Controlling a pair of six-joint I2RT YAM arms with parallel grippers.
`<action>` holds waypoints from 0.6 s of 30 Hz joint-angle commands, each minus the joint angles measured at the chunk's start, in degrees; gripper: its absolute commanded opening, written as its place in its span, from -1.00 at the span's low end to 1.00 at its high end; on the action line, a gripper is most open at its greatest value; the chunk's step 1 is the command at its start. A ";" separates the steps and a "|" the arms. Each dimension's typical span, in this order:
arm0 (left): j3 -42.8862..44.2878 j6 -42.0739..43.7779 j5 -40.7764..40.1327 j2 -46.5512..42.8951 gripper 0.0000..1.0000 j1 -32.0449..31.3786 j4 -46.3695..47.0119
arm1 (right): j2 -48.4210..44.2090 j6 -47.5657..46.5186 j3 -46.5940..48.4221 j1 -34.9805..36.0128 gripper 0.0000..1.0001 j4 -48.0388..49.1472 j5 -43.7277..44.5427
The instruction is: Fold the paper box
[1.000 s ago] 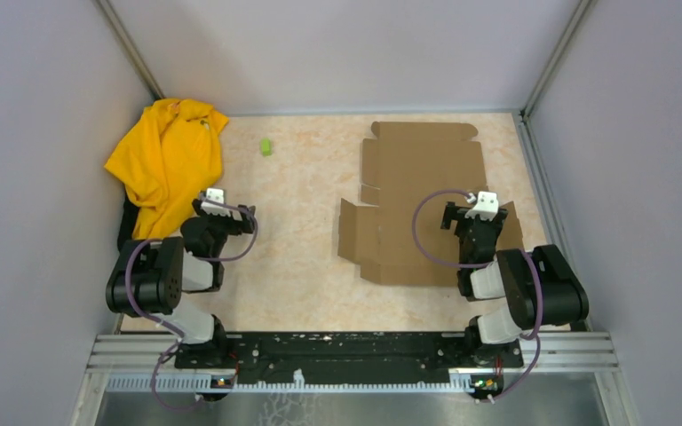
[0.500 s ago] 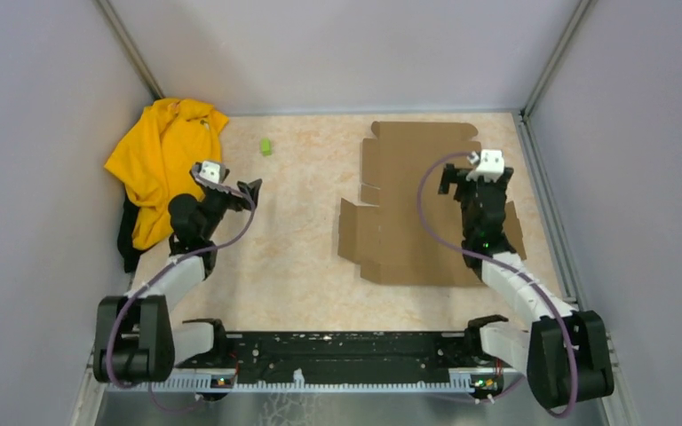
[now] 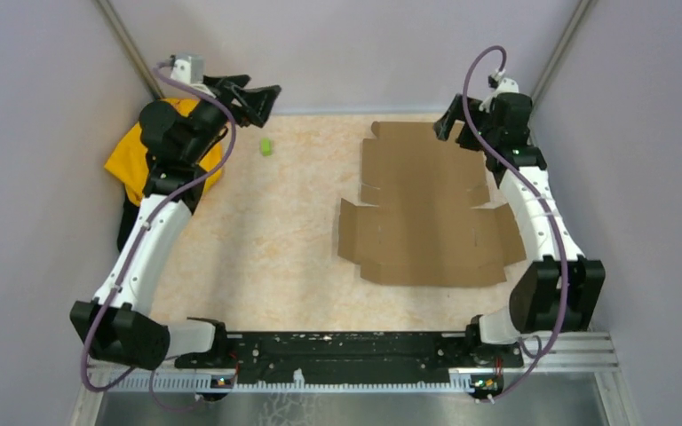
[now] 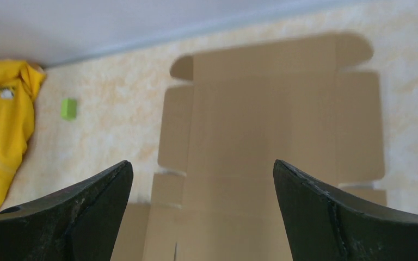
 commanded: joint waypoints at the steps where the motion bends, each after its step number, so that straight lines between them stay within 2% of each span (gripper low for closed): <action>1: 5.40 -9.80 14.21 9.18 0.97 -1.49 -7.18 | 6.26 2.86 -0.62 -4.04 0.97 -8.84 -14.36; 3: 4.38 -18.70 22.68 14.35 0.98 -1.32 -1.25 | 6.34 3.85 -3.18 -6.47 0.97 -7.37 -16.19; 5: 4.00 -31.52 35.81 23.06 0.97 -1.92 13.70 | 6.59 3.63 -4.30 -7.27 0.97 -8.83 -13.57; 7: 6.36 -46.13 47.44 33.20 0.97 -3.81 33.77 | 7.70 1.91 -4.58 -7.29 0.83 -11.29 -8.42; 8: 6.50 -49.71 48.46 36.15 0.97 -4.80 39.02 | 8.15 1.24 -4.66 -7.29 0.69 -12.48 -5.61; 9: 5.41 -48.85 46.94 36.58 0.97 -4.97 39.93 | 8.63 0.81 -4.92 -7.29 0.52 -13.08 -3.32; 10: 4.46 -43.25 44.46 35.42 0.97 -5.13 35.83 | 8.99 0.23 -4.98 -7.29 0.42 -13.32 -0.82; 11: 5.48 -31.01 37.02 32.79 0.97 -5.83 16.36 | 9.17 -0.27 -4.94 -7.29 0.36 -13.54 0.70; 12: 8.78 -16.87 26.09 29.69 0.97 -7.79 -3.47 | 9.06 -0.77 -4.82 -7.29 0.33 -13.64 1.66; 13: 13.10 -4.69 13.08 26.61 0.97 -12.16 -17.09 | 8.81 -1.46 -4.57 -7.29 0.32 -13.59 2.46; 14: 15.33 3.40 0.38 24.29 0.97 -17.13 -22.57 | 8.51 -2.17 -4.15 -7.29 0.32 -13.69 3.45; 15: 15.14 6.26 -6.82 22.13 0.98 -20.55 -22.78 | 8.35 -2.43 -3.49 -7.29 0.32 -14.22 5.12; 17: 11.50 1.82 -6.85 20.33 0.97 -20.44 -19.21 | 7.89 -2.13 -2.80 -7.37 0.31 -14.90 8.30; 18: 8.94 -3.13 -3.60 20.14 0.97 -18.06 -17.12 | 7.82 -1.81 -2.80 -7.50 0.31 -14.82 10.23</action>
